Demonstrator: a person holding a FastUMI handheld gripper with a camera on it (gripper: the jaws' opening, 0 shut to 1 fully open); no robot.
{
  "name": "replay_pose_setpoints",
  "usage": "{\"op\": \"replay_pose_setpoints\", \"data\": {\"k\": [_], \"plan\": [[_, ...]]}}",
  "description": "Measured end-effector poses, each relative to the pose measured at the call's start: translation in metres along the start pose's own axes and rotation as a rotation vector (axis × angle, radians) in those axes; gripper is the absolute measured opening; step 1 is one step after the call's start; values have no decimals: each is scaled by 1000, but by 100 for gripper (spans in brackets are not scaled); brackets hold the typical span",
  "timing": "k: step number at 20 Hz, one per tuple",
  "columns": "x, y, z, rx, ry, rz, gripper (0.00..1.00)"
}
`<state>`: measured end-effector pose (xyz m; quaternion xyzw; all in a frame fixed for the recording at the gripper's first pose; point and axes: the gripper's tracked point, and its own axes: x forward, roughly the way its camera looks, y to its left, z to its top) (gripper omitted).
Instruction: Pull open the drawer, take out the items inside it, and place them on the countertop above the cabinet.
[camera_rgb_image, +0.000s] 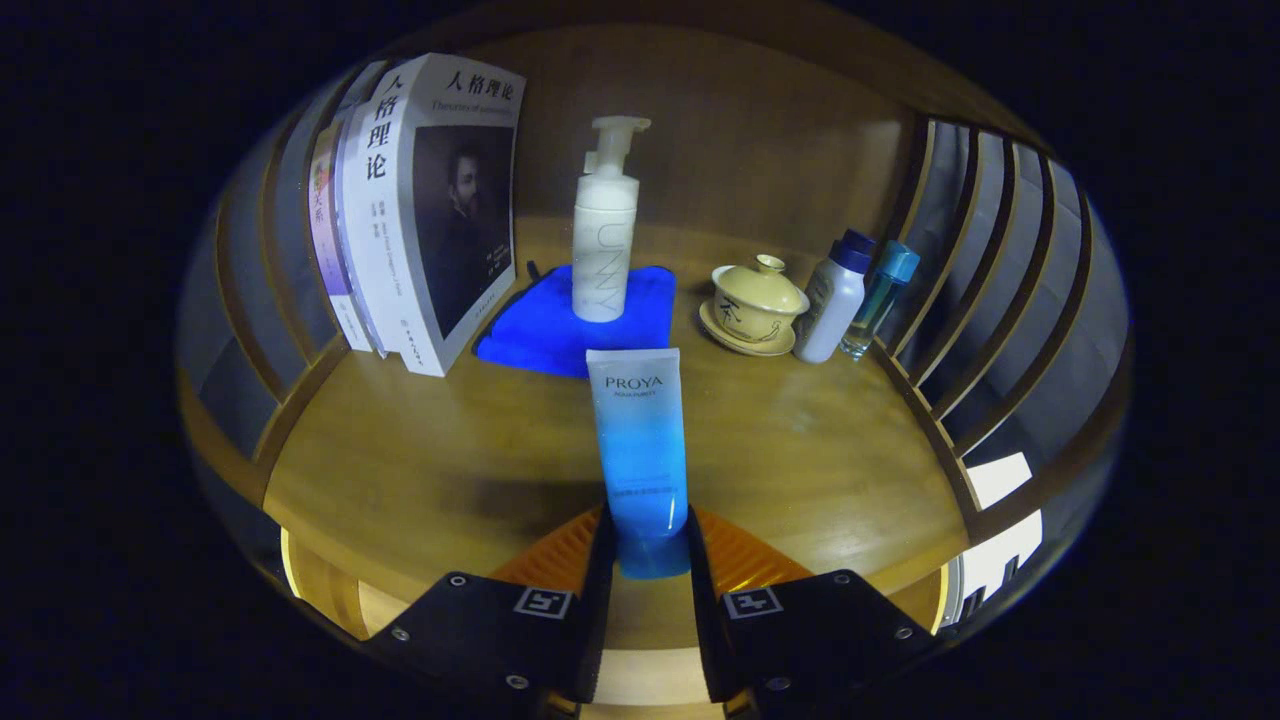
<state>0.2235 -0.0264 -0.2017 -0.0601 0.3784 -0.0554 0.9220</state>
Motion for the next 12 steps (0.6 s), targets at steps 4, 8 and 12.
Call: {"op": "replay_pose_setpoints", "data": {"k": [4,8,12], "plan": [[-1,-3,3,-17,-25,8,55],[-18,5,3,3,-94,66,92],[-62,-3,6,109,-234,89,96]]}}
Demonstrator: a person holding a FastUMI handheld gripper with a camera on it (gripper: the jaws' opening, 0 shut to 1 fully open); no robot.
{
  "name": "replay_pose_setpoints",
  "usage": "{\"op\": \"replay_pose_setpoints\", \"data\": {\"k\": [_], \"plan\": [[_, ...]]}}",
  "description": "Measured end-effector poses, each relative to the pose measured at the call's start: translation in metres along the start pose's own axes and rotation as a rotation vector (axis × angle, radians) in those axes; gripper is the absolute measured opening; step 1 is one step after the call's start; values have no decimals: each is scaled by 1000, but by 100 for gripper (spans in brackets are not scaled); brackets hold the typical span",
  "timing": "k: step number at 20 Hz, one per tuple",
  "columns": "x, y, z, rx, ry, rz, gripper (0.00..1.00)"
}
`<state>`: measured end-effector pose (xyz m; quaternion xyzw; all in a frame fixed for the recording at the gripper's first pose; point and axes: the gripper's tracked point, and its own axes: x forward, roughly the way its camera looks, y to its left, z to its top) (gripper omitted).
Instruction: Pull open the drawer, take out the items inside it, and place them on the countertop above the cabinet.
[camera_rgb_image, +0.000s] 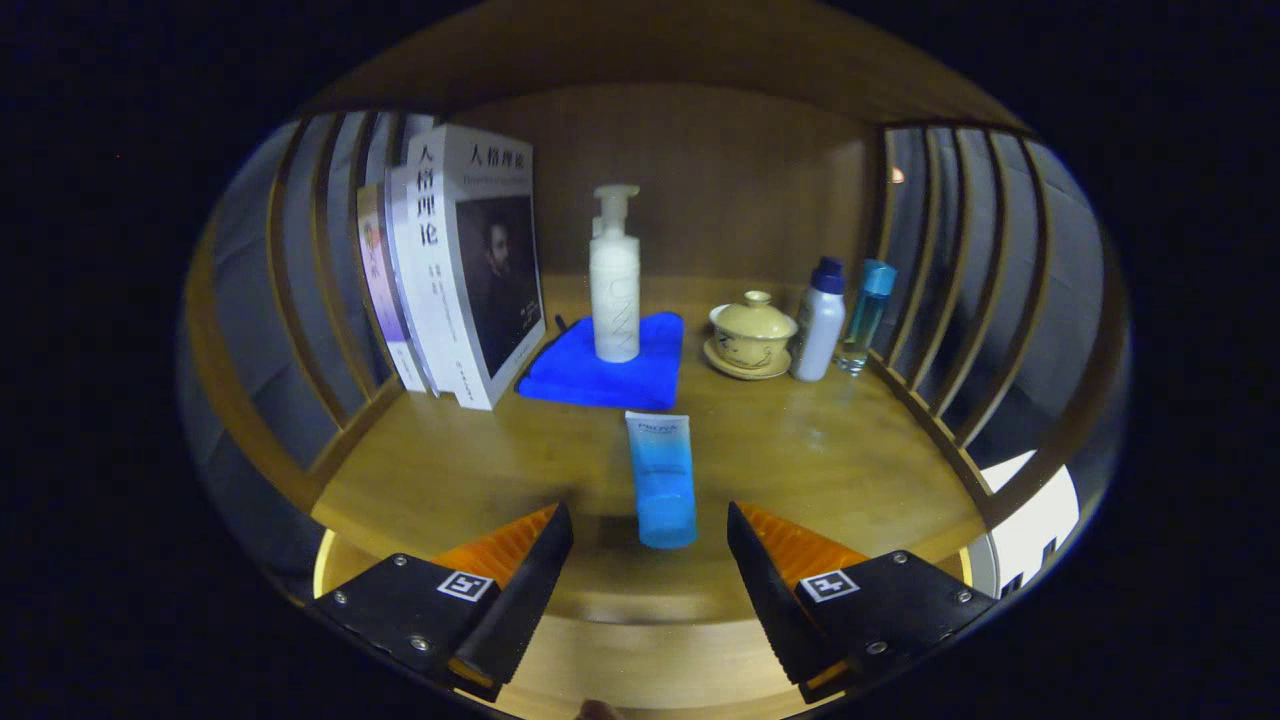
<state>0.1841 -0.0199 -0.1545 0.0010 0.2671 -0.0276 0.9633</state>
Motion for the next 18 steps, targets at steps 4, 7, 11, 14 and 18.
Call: {"op": "replay_pose_setpoints", "data": {"k": [4,7,11,14,18], "plan": [[-54,-6,10,17,-132,21,95],[-84,-3,11,29,-206,41,95],[-126,11,8,56,-323,109,95],[-154,15,-12,10,-370,109,94],[-183,21,-52,-29,-415,137,94]]}}
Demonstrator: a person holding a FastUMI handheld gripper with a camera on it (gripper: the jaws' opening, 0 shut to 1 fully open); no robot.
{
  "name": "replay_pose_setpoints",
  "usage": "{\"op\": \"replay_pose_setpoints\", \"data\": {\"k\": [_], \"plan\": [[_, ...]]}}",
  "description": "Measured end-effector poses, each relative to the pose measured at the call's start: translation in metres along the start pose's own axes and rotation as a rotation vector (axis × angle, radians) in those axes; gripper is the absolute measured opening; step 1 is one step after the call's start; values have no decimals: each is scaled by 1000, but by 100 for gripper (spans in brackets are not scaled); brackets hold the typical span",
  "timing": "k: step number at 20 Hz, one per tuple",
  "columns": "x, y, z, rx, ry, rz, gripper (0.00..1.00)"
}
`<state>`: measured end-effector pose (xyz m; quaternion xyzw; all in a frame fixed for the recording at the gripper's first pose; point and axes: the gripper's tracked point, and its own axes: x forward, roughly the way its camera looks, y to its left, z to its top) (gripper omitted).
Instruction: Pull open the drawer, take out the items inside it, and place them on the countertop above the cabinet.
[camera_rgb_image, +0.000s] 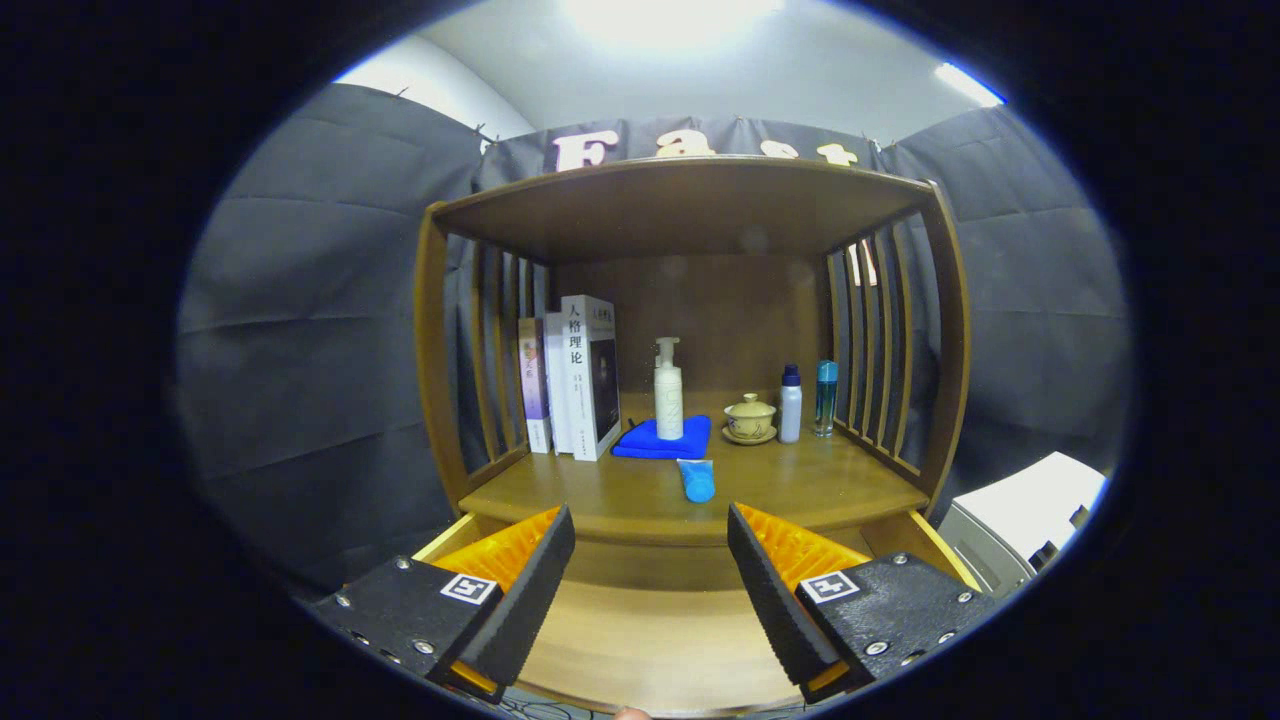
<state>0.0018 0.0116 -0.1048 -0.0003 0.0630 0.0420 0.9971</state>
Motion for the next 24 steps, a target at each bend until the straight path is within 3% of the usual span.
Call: {"op": "replay_pose_setpoints", "data": {"k": [2,5,10,16,19,24], "plan": [[-18,2,-13,-38,-8,-3,94],[-36,-6,-32,-76,-20,-80,95],[-60,-1,-51,-31,-52,-124,95],[-81,-9,-109,-47,30,-144,95],[-87,-14,-110,14,4,-159,95],[-101,-29,-145,38,79,-196,95]]}}
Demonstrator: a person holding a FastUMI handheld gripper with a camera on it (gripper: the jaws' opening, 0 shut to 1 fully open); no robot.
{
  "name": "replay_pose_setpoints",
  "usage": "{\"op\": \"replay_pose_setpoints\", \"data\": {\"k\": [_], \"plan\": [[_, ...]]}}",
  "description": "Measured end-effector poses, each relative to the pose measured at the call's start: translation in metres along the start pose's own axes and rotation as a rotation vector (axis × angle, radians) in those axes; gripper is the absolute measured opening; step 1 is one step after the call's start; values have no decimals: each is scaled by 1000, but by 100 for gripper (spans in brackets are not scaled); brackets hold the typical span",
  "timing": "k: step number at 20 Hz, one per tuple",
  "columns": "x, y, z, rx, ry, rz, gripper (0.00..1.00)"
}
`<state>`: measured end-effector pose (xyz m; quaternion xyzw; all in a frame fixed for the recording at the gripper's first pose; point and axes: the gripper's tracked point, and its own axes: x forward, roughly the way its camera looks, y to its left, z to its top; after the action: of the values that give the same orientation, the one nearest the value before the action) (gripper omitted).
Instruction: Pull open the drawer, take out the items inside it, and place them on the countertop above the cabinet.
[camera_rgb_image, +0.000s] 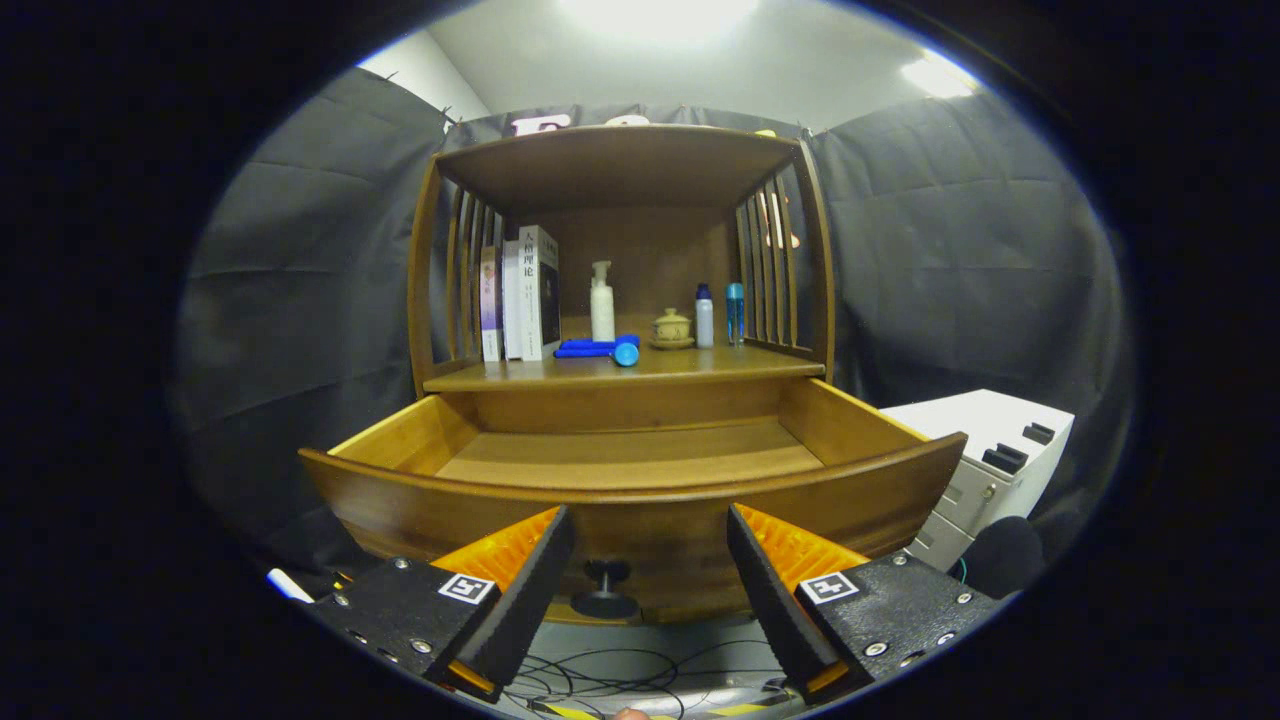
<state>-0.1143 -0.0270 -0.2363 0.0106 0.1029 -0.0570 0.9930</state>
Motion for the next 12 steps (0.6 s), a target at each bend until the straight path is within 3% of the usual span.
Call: {"op": "replay_pose_setpoints", "data": {"k": [12], "plan": [[23,2,-5,15,-40,52,96]]}}
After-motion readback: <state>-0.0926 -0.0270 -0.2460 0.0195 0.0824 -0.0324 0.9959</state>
